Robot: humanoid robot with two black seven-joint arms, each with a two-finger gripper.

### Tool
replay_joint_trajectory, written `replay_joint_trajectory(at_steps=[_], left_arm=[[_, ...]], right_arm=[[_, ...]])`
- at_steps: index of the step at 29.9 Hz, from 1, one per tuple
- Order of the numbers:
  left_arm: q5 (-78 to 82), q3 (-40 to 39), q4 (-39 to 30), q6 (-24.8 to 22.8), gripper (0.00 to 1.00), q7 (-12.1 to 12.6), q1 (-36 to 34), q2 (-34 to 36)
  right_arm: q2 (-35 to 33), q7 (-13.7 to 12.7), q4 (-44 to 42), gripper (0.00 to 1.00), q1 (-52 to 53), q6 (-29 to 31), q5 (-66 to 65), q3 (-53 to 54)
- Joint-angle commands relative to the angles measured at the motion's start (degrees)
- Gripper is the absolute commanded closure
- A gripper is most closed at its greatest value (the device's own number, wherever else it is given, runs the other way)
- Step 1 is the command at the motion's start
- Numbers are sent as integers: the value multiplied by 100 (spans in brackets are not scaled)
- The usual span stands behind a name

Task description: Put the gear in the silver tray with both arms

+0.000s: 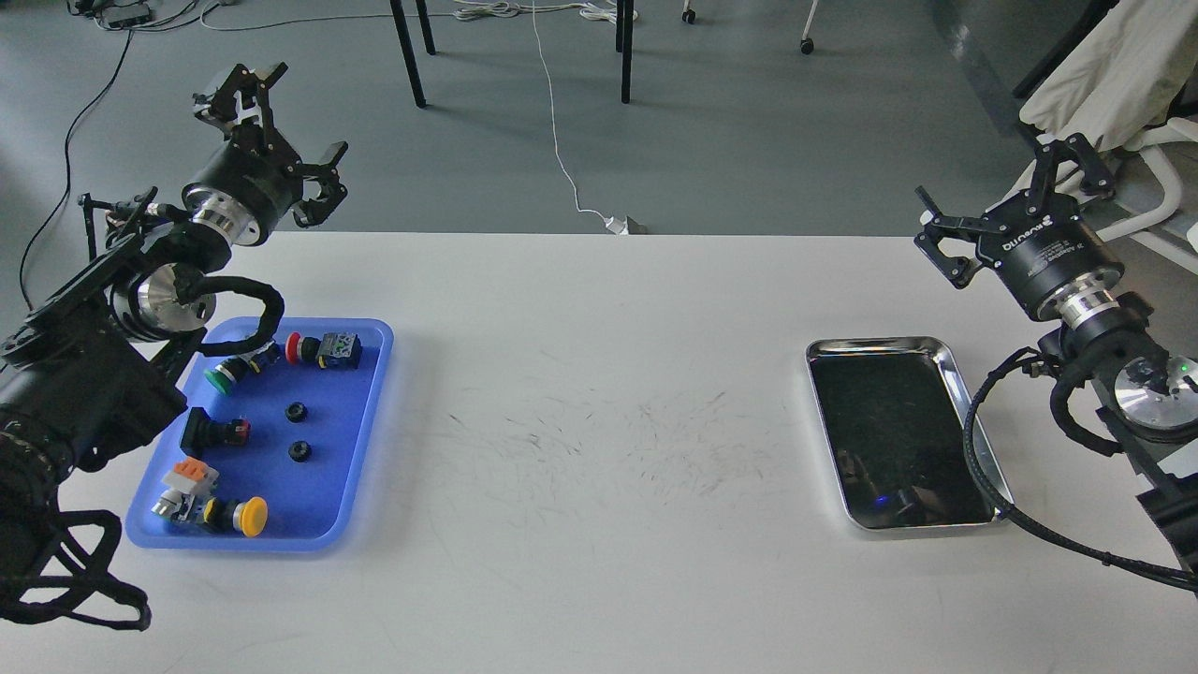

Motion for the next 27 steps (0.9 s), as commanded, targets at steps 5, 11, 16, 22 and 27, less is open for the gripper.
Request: replay_joint_trajectory(at_steps=[5, 11, 16, 22, 27], left_arm=[[-7, -60, -20, 68, 1, -27, 2, -10], [-24, -95, 42, 60, 1, -36, -33, -10], [-16, -69, 42, 77, 1, 17, -59, -27], [46, 10, 42, 77, 1, -9, -60, -27], [72, 19, 33, 60, 1, -9, -68, -1]], right_arm=[[3, 28, -1, 1, 9, 5, 0, 4], [-6, 28, 16, 1, 35, 13, 0, -5], [-6, 2, 25, 1, 88, 5, 0, -5], [-93, 2, 69, 1, 88, 5, 0, -14], [-199, 2, 245, 1, 61, 5, -8, -57]])
